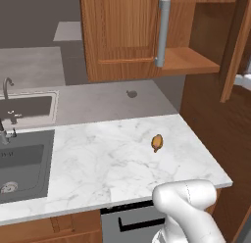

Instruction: Retrieve the tupperware from the cabinet, then place the raw meat into the tupperware to avoid contamination.

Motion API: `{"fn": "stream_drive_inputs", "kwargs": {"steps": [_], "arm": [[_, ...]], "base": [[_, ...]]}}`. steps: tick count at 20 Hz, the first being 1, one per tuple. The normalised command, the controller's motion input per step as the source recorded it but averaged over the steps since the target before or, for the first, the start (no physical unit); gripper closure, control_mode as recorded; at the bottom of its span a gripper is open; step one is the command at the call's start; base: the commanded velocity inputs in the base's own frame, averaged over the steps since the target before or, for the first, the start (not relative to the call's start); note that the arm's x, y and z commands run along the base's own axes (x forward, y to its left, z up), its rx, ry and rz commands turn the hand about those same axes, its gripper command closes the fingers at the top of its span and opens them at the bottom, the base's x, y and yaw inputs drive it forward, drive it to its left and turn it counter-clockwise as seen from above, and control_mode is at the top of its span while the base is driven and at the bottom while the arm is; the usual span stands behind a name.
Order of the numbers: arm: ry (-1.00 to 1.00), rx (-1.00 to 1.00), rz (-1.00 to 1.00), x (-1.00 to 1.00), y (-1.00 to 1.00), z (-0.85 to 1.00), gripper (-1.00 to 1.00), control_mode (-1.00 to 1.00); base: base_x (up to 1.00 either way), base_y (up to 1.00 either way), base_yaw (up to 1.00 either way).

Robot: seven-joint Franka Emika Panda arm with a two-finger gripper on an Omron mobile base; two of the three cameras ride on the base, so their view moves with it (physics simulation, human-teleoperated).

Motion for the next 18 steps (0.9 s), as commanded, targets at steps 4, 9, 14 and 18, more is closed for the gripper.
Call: {"fn": "stream_drive_inputs", "kwargs": {"steps": [4,9,14,18], "arm": [[-0.23,-0.06,-0.03,-0.05,-0.12,-0.03,-1.00,-1.00],[-0.19,-0.02,-0.16,-0.19,-0.13,0.36,-1.00,-1.00],[-0.05,-0.01,-0.15,-0.37,-0.16,0.58,-1.00,-1.00],[0.05,-0.03,-0.12,-0.42,-0.22,0.58,-1.00,-1.00]], "base": [[0.00,0.00,0.00],[0.00,0.00,0.00],[0.00,0.00,0.00],[0.00,0.00,0.00]]}}
